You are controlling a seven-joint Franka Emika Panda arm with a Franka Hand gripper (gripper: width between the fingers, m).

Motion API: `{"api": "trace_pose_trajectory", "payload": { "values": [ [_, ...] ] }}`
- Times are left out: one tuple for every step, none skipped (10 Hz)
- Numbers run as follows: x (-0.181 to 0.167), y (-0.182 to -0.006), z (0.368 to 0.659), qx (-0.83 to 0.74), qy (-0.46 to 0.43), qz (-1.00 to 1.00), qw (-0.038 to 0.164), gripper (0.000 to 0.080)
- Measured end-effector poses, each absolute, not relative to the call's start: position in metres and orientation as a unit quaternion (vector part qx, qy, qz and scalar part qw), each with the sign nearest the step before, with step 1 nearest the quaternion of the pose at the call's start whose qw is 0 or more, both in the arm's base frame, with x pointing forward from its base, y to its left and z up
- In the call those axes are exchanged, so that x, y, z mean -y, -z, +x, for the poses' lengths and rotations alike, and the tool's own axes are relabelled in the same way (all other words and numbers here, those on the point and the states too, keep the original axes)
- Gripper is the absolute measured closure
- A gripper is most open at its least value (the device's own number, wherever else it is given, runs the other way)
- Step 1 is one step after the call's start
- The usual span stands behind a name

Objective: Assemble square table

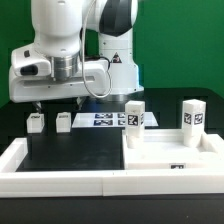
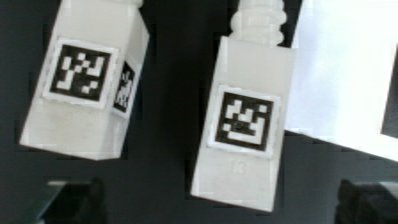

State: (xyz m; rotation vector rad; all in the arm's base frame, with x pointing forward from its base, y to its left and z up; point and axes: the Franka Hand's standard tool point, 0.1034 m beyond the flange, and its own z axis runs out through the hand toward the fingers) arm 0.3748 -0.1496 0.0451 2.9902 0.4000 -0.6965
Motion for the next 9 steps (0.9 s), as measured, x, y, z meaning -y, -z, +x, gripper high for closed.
{"api": "trace_pose_trajectory", "payload": {
  "values": [
    [0.15, -0.045, 0.375, -0.129, 0.225, 0.965, 0.023, 0.0151],
    [0.15, -0.045, 0.374, -0.129, 0.225, 0.965, 0.023, 0.0151],
    [0.149, -0.043, 0.374, -0.115, 0.227, 0.967, 0.028, 0.0151],
    [0.147, -0.039, 0.372, -0.089, 0.232, 0.968, 0.037, 0.0151],
    [0.146, -0.037, 0.37, -0.089, 0.238, 0.966, 0.038, 0.0151],
    [0.146, -0.037, 0.37, -0.089, 0.244, 0.965, 0.037, 0.0151],
    [0.146, -0.037, 0.369, -0.089, 0.245, 0.965, 0.038, 0.0151],
    [0.145, -0.037, 0.365, -0.086, 0.266, 0.96, 0.035, 0.0151],
    [0.144, -0.037, 0.363, -0.083, 0.301, 0.95, 0.032, 0.0151]
  ]
}}
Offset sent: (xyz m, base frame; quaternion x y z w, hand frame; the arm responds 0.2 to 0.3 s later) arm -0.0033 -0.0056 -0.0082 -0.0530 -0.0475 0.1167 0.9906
